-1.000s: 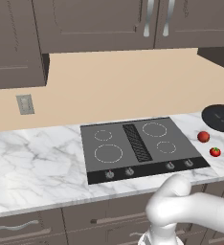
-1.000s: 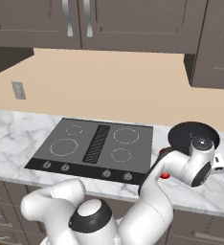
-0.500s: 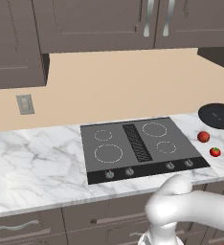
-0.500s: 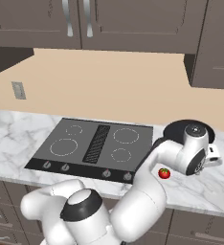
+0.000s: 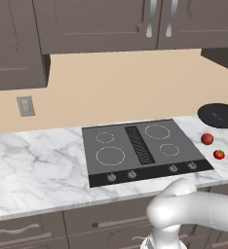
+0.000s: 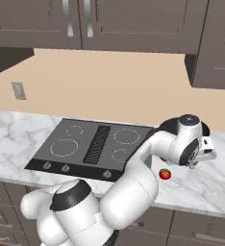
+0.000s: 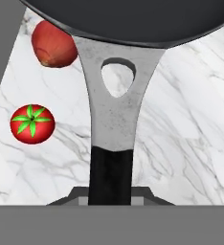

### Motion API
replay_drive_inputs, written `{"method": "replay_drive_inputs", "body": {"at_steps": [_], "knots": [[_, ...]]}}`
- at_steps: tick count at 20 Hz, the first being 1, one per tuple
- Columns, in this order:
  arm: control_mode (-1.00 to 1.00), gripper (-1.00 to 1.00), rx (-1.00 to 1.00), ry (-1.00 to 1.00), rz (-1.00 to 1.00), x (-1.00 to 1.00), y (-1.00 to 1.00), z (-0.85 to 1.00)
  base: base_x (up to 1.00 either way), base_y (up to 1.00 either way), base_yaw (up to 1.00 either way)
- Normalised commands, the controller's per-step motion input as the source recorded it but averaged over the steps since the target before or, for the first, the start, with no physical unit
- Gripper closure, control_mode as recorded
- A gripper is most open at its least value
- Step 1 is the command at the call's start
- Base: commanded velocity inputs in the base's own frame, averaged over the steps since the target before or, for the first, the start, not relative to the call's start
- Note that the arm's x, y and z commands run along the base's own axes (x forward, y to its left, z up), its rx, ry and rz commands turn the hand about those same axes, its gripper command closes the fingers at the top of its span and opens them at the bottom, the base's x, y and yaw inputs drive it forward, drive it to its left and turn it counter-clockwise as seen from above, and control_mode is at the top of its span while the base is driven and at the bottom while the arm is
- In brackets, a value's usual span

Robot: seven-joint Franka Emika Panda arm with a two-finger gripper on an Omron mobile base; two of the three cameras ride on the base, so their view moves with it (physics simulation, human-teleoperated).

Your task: Place the pan on the rear right burner on the stove. Then place the tomato and the onion in the pan and turn on the rear right burner.

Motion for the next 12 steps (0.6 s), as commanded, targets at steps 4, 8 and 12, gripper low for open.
{"method": "replay_drive_inputs", "body": {"at_steps": [4, 8, 12], "knots": [[-1.00, 1.00, 0.00, 0.03, 0.01, 0.00, 0.36, 0.16, 0.00, 0.00, 0.00], [-1.00, 1.00, 0.00, 0.07, 0.01, 0.00, 0.38, 0.14, 0.00, 0.00, 0.00], [-1.00, 1.00, 0.00, 0.06, 0.00, 0.00, 0.40, 0.16, 0.00, 0.00, 0.00]]}}
